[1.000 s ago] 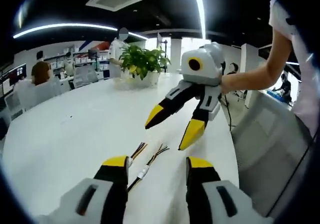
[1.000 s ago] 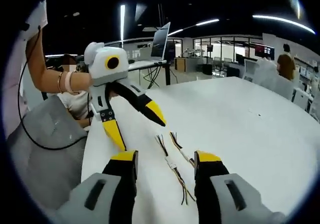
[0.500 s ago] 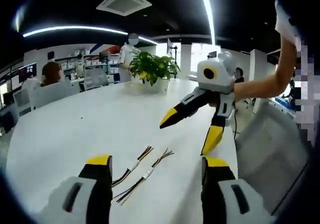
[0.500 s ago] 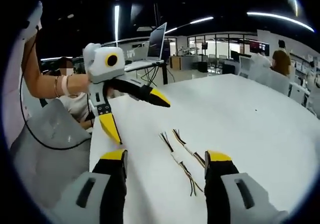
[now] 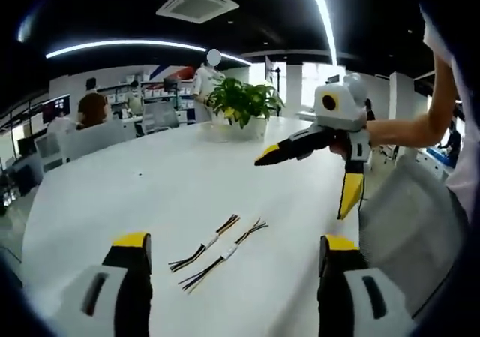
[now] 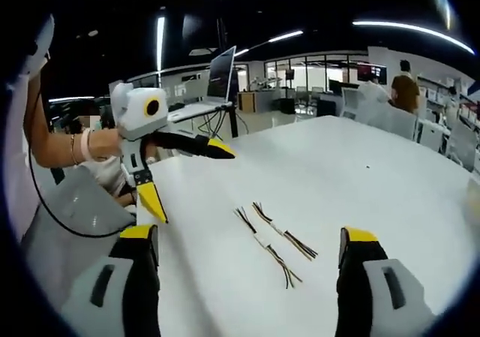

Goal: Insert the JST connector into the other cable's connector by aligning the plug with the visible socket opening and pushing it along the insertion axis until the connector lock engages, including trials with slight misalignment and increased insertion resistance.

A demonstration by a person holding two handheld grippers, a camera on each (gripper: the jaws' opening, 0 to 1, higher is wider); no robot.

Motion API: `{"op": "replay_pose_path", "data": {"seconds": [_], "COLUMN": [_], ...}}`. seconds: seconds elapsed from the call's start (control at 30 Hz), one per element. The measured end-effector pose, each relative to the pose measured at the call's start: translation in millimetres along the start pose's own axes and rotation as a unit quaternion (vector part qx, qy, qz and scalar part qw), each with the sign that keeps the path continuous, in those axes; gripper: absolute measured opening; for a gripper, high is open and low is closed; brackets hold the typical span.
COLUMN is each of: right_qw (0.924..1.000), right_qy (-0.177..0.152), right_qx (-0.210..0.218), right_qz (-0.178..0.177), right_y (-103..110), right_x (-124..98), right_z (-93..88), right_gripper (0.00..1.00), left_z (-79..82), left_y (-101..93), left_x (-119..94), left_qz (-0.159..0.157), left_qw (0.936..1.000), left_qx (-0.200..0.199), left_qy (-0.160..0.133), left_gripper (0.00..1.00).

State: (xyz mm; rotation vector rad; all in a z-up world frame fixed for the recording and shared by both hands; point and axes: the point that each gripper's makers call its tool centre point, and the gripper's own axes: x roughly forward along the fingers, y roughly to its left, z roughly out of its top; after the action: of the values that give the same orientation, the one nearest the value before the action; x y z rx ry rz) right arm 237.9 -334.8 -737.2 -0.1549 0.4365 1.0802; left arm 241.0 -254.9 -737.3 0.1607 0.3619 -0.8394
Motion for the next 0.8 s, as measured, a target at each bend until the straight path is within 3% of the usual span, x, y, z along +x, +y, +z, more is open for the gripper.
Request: {"op": "replay_pose_path", "data": {"seconds": [0.1,0.4,0.8], "right_qw": [1.0,0.9995,0.9945], "right_qy": [-0.004,-0.017,-0.064], "right_qx": [0.008,0.019,0.056], "right_qz": [-0.004,-0.018,-0.061], "right_y": [1,6,1], "right_x": [-3,-11,-37], "right_z": [2.1,7.0,22.6], "right_gripper": [1.0,1.0,1.0], "left_z": [6.1,8.1,16.7], "left_y": [2.1,0.0,-0.7], "left_x": [-6,-18,-37], "left_qz": [0.01,0.017,0.053], "left_qw": [0.9998,0.9989,0.9981], "left_qx": [-0.012,-0.04,-0.02], "left_qy": [-0.014,-0.016,-0.027], "left_gripper": [0.98,0.99,0.99]}}
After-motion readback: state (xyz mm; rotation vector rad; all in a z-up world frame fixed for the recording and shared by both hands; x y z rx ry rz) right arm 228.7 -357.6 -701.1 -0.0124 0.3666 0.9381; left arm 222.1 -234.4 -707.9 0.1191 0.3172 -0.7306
